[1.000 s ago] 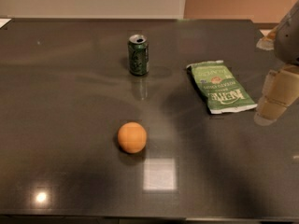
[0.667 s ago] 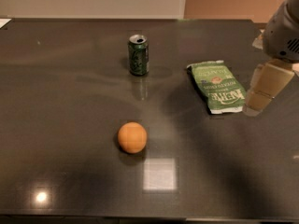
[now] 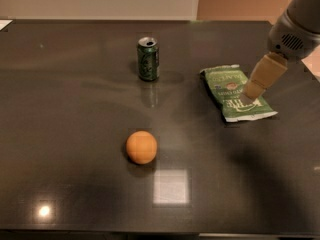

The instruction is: Move green jalapeno chip bag near green can

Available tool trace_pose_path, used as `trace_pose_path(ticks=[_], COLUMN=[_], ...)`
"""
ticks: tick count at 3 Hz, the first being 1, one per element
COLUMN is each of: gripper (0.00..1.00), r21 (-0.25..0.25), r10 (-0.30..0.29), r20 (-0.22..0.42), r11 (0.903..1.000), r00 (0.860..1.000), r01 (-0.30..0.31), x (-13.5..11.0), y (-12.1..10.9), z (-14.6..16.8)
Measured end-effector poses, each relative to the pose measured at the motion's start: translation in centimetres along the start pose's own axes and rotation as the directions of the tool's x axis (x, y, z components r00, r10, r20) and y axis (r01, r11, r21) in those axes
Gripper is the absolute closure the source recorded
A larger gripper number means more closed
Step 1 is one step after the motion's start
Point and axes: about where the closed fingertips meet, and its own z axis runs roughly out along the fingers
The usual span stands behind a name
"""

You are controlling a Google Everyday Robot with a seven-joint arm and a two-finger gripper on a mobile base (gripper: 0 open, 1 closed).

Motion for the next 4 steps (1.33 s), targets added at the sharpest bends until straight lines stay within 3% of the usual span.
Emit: trace_pose_path(ticks=[1, 2, 4], gripper=[0.0, 0.0, 0.0], r21=[-0.008, -0.017, -0.042], r10=[0.116, 0.204, 0.302], r20=[-0.015, -0.047, -0.091], r11=[0.9932, 0.9786, 0.9508], r00=[0.993, 0.978, 0.949], r01=[-0.116, -0.205, -0.307], x=[-0.4, -0.6, -1.7], y=[-1.9, -3.0, -4.3], z=[2.1, 4.5, 8.6])
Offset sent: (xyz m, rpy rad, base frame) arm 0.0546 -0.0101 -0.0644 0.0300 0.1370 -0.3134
